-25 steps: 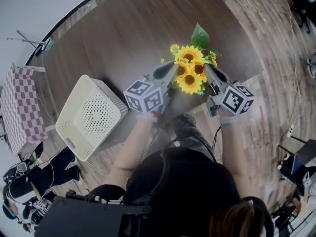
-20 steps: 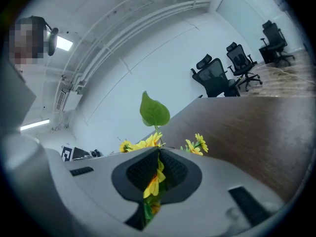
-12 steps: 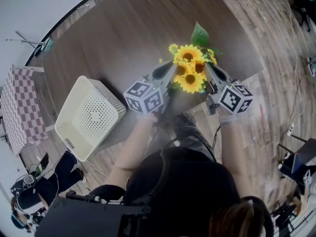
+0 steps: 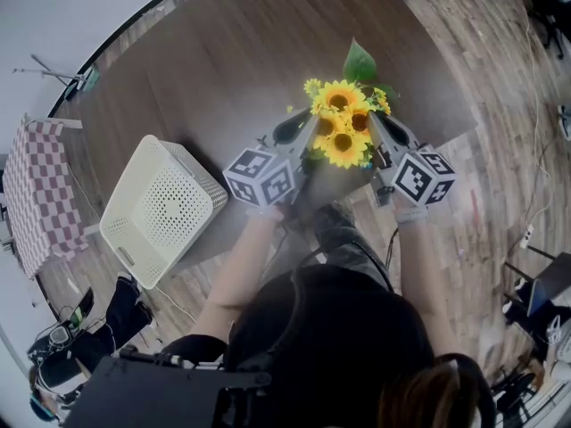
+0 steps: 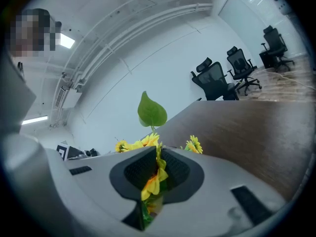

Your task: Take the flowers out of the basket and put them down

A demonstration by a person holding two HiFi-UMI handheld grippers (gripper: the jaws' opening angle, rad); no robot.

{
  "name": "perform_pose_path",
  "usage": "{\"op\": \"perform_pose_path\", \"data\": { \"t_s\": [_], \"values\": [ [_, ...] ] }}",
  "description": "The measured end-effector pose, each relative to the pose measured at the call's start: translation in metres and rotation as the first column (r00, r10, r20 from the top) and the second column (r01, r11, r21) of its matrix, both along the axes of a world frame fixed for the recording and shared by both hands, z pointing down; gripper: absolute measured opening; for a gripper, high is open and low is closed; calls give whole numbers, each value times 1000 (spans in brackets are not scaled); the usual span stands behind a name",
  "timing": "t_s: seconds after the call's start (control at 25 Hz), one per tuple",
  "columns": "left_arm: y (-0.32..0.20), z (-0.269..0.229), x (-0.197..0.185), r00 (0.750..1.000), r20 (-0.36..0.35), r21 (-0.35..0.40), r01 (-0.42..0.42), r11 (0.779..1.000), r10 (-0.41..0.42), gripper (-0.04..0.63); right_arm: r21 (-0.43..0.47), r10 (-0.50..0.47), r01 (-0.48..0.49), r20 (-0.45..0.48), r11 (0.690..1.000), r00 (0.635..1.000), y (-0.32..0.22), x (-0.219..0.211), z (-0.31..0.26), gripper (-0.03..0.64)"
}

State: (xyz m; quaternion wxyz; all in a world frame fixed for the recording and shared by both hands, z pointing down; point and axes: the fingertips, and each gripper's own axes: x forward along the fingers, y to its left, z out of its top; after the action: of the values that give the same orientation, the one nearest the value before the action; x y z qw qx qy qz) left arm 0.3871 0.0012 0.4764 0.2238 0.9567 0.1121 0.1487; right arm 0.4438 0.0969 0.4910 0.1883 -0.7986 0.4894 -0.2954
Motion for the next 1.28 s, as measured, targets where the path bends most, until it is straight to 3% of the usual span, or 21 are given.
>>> {"op": "perform_pose_path", "data": {
  "t_s": [0.36, 0.48, 1.16, 1.28],
  "values": [
    [-4, -7, -5, 999, -16, 21, 32, 999, -31, 69, 11, 5, -5, -20, 1000, 1000, -1, 1, -8, 52],
    [-7, -9, -7, 999, -21, 35, 44, 998, -44, 69, 22, 17, -17, -26, 1000, 999, 1, 2, -10, 90],
    [-18, -32, -27, 995, -62, 66, 89, 994, -85, 69, 65, 83, -77, -93, 995, 992, 13, -4, -38, 89],
    [-17, -36, -32, 994, -74, 66, 87, 994, -82, 69, 73, 87, -80, -111, 994, 990, 14, -8, -43, 55]
  ]
}}
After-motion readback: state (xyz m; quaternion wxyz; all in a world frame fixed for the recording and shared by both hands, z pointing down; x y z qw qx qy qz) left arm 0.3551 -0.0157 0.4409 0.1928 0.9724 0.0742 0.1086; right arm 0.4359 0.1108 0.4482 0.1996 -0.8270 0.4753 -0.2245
